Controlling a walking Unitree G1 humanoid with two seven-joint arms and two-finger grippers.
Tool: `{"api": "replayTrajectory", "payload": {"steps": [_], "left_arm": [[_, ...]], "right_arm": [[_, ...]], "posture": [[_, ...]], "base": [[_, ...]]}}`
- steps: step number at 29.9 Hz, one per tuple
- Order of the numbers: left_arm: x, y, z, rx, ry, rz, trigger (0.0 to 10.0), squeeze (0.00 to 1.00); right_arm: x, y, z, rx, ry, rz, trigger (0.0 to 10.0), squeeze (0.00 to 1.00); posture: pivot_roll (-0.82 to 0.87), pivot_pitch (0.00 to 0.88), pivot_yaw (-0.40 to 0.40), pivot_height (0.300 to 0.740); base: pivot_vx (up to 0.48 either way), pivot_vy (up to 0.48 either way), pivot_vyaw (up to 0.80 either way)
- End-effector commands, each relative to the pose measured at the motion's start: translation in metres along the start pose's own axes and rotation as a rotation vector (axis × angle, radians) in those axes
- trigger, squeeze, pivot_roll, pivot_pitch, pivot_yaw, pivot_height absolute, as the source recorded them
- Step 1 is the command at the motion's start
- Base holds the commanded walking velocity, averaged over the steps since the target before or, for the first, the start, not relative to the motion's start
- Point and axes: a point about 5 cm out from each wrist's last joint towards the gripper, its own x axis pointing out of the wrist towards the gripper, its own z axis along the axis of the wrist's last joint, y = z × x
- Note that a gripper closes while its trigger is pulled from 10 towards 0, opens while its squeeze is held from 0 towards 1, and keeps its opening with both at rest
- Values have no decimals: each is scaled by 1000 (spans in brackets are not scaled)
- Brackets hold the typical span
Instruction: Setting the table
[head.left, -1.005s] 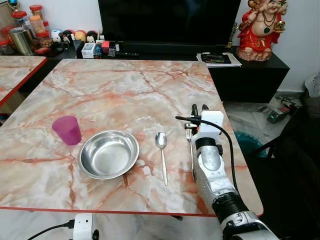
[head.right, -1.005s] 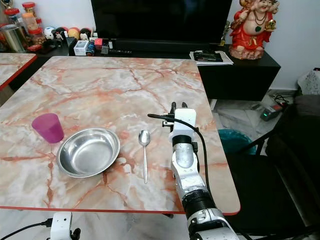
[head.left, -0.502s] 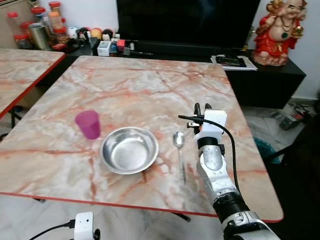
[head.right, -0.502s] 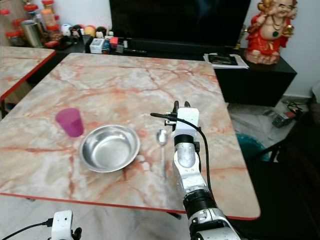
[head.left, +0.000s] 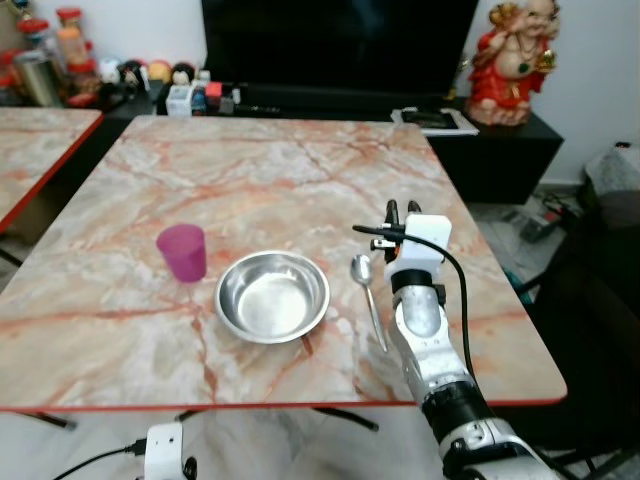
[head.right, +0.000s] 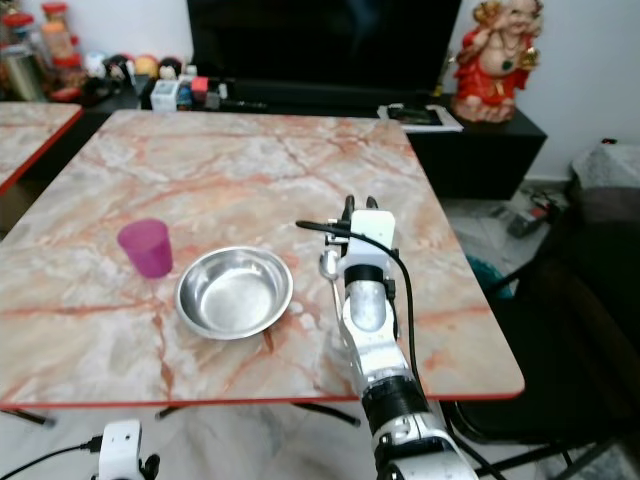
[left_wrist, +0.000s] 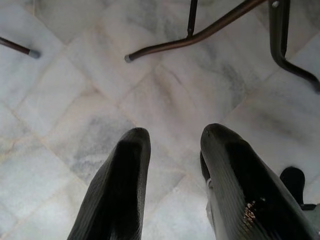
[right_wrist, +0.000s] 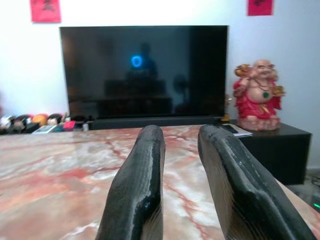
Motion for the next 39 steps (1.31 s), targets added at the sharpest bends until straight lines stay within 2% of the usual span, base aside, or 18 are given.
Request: {"api": "replayTrajectory", "payload": {"steps": [1,26,39], "left_arm": [[-1,7,-4,9,9,8,10000,0],[0,8,0,37,-2,-4,10000,0],[-1,9,-2,2,-1,20,10000,0]], "right_arm": [[1,5,5,7,-27,11,10000,0],[-2,12,3,1,-16,40,10000,0],[-1,10,4,0,-17,43,10000,0]], "posture": [[11,0,-13,740],[10,0,3,740],[20,0,-20,740]], "base": [[0,326,0],[0,376,0],[0,378,0]]}}
